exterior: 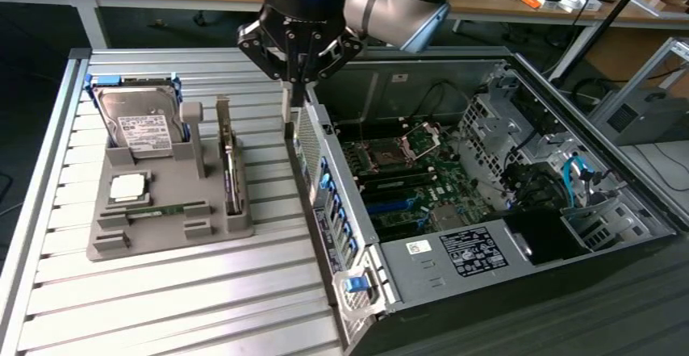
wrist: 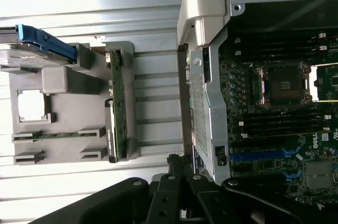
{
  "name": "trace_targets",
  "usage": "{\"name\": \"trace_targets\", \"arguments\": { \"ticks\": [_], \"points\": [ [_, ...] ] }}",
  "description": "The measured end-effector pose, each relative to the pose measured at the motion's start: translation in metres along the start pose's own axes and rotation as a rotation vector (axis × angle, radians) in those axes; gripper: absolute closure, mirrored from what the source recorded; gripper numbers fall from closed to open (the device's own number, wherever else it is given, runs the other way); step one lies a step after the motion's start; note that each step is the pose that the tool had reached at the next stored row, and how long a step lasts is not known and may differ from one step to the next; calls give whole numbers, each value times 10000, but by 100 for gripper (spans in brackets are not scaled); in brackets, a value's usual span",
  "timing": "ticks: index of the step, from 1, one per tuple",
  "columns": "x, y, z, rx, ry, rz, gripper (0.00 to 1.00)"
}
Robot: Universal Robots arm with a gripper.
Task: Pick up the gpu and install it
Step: 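Reach for the gpu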
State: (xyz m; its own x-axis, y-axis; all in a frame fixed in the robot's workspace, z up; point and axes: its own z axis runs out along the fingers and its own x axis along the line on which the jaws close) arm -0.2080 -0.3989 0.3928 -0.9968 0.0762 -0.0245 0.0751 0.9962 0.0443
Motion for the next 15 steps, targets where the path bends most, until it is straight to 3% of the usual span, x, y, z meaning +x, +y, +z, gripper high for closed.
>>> {"name": "trace_targets", "arguments": {
  "ticks": [15],
  "points": [
    [63, -5, -1, -1, 0, -1, 89]
  ]
}}
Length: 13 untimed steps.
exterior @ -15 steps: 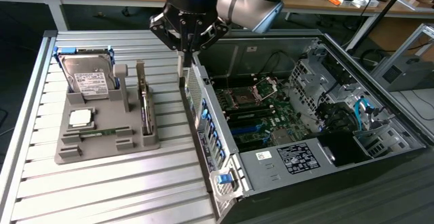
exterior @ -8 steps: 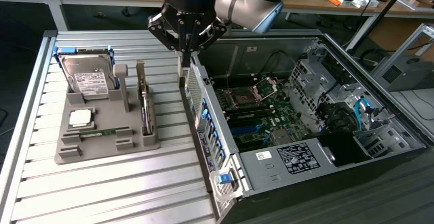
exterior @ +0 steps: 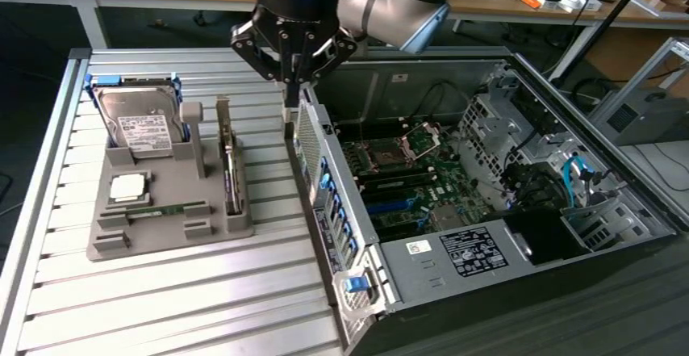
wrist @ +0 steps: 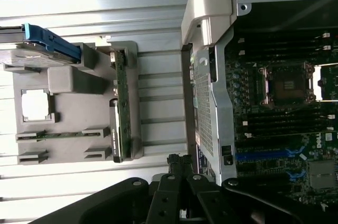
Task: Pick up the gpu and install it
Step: 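Reach for the gpu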
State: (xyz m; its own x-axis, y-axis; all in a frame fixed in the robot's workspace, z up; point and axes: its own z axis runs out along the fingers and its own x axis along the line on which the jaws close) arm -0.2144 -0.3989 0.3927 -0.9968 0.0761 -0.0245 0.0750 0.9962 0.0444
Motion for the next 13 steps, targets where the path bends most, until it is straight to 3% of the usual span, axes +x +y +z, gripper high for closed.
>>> {"name": "trace_targets", "arguments": {
  "ticks": [13],
  "points": [
    [77, -6, -1, 0, 0, 1, 89]
  ]
}}
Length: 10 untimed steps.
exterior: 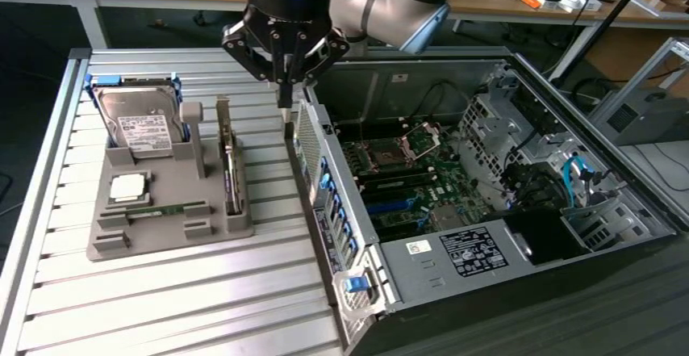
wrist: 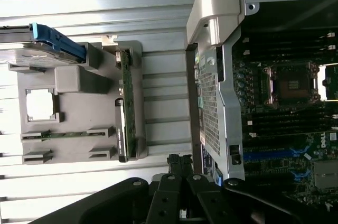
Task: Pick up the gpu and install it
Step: 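Reach for the gpu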
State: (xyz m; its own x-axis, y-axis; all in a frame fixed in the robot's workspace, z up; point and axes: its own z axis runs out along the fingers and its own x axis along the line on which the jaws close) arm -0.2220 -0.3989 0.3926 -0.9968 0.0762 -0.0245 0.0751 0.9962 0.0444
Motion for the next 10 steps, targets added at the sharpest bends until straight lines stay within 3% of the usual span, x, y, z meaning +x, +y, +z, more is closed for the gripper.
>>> {"name": "trace_targets", "arguments": {
  "ticks": [10],
  "points": [
    [37, -3, 0, 0, 0, 0, 89]
  ]
}}
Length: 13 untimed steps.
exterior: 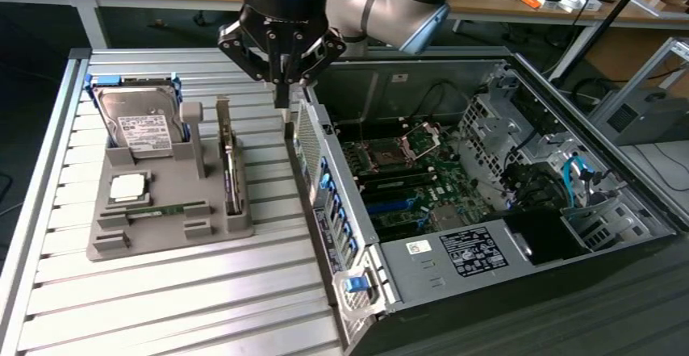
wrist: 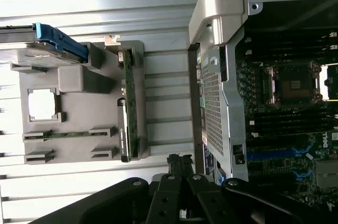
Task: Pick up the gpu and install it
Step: 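Reach for the gpu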
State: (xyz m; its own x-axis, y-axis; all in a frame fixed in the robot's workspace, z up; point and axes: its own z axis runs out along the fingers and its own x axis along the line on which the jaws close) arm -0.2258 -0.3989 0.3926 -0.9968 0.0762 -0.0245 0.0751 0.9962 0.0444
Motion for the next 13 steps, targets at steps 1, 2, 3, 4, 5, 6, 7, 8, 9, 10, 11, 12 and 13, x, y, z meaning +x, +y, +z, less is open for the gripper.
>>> {"name": "trace_targets", "arguments": {
  "ticks": [1, 2, 3, 4, 5, 6, 7, 8, 9, 10, 11, 12, 13],
  "points": [
    [8, 0, 0, 0, 0, 1, 89],
    [14, -1, 0, 0, 0, 0, 89],
    [19, -2, -1, 1, 0, 0, 89],
    [25, -2, -1, 0, 0, 0, 89],
    [31, -2, -1, 0, 0, 0, 89],
    [35, -3, -1, 0, 1, 0, 89],
    [40, -3, -1, 1, 1, 0, 89],
    [45, -3, -1, 0, 0, 0, 89],
    [51, -4, -1, 0, 0, 0, 89],
    [56, -4, -2, 1, 0, 0, 89],
    [69, -5, -2, 0, 0, 0, 89],
    [80, -6, -2, 1, 0, 0, 89],
    [89, -7, -2, 1, 0, 0, 89]
  ]
}}
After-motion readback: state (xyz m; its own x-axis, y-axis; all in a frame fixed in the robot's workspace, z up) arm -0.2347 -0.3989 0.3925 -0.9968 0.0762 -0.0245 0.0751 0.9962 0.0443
